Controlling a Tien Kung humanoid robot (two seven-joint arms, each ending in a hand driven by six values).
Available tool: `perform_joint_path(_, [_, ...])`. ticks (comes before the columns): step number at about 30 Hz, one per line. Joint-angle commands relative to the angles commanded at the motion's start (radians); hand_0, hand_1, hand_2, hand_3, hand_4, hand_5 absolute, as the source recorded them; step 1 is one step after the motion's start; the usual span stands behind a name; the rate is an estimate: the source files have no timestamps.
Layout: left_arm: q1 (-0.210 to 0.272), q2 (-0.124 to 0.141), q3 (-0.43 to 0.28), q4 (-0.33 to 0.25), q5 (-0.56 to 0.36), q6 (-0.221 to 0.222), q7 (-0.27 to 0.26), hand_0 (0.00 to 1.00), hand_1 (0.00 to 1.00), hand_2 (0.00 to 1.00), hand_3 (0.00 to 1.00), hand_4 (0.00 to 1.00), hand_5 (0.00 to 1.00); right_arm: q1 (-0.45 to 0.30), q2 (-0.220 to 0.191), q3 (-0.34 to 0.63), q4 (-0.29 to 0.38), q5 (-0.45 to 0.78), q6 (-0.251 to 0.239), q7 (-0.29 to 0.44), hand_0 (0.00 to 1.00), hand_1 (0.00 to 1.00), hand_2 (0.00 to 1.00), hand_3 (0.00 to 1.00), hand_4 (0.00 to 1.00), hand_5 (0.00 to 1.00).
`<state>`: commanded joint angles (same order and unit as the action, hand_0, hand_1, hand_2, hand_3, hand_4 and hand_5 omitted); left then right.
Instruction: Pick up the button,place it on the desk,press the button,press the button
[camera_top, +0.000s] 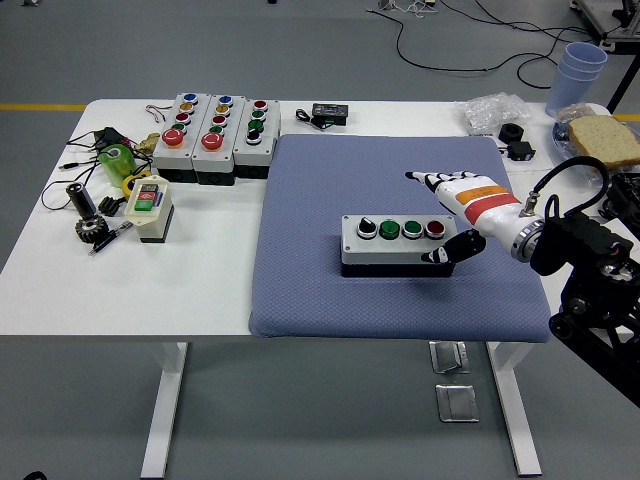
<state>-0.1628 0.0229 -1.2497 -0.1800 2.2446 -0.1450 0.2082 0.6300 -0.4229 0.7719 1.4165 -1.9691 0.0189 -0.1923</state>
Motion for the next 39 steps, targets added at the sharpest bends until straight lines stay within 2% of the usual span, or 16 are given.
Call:
perform_joint_path(1, [0.0, 0.0, 0.0, 0.0, 0.0, 0.0, 0.0, 0.651, 0.642, 0.635, 0.546, 0.298, 0.849, -0.003, -0.003, 0.001, 0.009, 0.003, -0.011, -0.008, 0.843, 0.729, 0.868, 0.998, 0.96, 0.162])
perform_joint_path(4, [-0.002, 0.0, 0.002, 0.0, -0.001, -0.001, 0.0, 0.651, 0.642, 0.635, 0.546, 0.298, 0.849, -0.023, -0.023, 0.008, 0.053, 0.017, -0.108, -0.057, 0.843, 0.729, 0.868, 0.998, 0.96, 0.162])
perform_joint_path(5, [-0.002, 0.0, 0.002, 0.0, -0.001, -0.002, 0.0, 0.651, 0.643, 0.634, 0.545, 0.298, 0.849, -0.028, -0.026, 0.011, 0.059, 0.02, -0.132, -0.06, 0.316, 0.192, 0.395, 0.756, 0.842, 0.264])
perform_joint_path(8, [-0.003, 0.001, 0.003, 0.0, -0.003, -0.002, 0.002, 0.651, 0.643, 0.634, 0.545, 0.298, 0.849, -0.045, -0.039, 0.021, 0.073, 0.046, -0.178, -0.054, 0.316, 0.192, 0.395, 0.756, 0.842, 0.264])
perform_joint_path(10, [-0.003, 0.001, -0.002, 0.0, 0.002, -0.001, 0.003, 0.651, 0.643, 0.634, 0.545, 0.298, 0.849, -0.054, -0.048, 0.023, 0.079, 0.062, -0.15, -0.066, 0.316, 0.192, 0.395, 0.756, 0.842, 0.264])
perform_joint_path(11, [-0.003, 0.001, -0.002, 0.0, 0.002, -0.001, 0.003, 0.651, 0.643, 0.634, 0.545, 0.298, 0.849, -0.055, -0.05, 0.023, 0.079, 0.064, -0.144, -0.068, 0.147, 0.002, 0.21, 0.638, 0.827, 0.341])
perform_joint_path(16, [-0.004, 0.002, 0.0, 0.0, 0.002, -0.001, 0.002, 0.651, 0.643, 0.634, 0.545, 0.298, 0.849, -0.076, -0.063, 0.013, 0.08, 0.084, -0.074, -0.092, 0.147, 0.002, 0.21, 0.638, 0.827, 0.341])
perform_joint_path(17, [-0.004, 0.002, 0.0, 0.0, 0.001, -0.001, 0.002, 0.651, 0.643, 0.635, 0.547, 0.298, 0.848, -0.078, -0.063, 0.011, 0.08, 0.085, -0.067, -0.094, 0.136, 0.002, 0.197, 0.636, 0.838, 0.393])
perform_joint_path(19, [-0.004, 0.001, 0.0, 0.0, 0.001, -0.001, 0.002, 0.651, 0.643, 0.635, 0.547, 0.298, 0.848, -0.082, -0.064, 0.005, 0.078, 0.09, -0.059, -0.097, 0.136, 0.002, 0.197, 0.636, 0.838, 0.393])
perform_joint_path(28, [-0.004, 0.002, 0.003, 0.0, 0.0, -0.001, 0.002, 0.65, 0.643, 0.634, 0.546, 0.298, 0.849, -0.083, -0.055, -0.008, 0.05, 0.097, -0.069, -0.096, 0.142, 0.002, 0.2, 0.652, 0.848, 0.416])
perform_joint_path(29, [-0.005, 0.002, 0.003, 0.0, 0.0, -0.001, 0.002, 0.649, 0.643, 0.634, 0.546, 0.298, 0.848, -0.083, -0.054, -0.008, 0.047, 0.097, -0.071, -0.096, 0.145, 0.002, 0.202, 0.662, 0.852, 0.444])
perform_joint_path(39, [-0.008, 0.003, -0.002, 0.0, 0.005, -0.001, 0.002, 0.651, 0.643, 0.634, 0.546, 0.296, 0.845, -0.079, -0.043, -0.013, 0.013, 0.106, -0.076, -0.094, 0.143, 0.002, 0.203, 0.666, 0.852, 0.448])
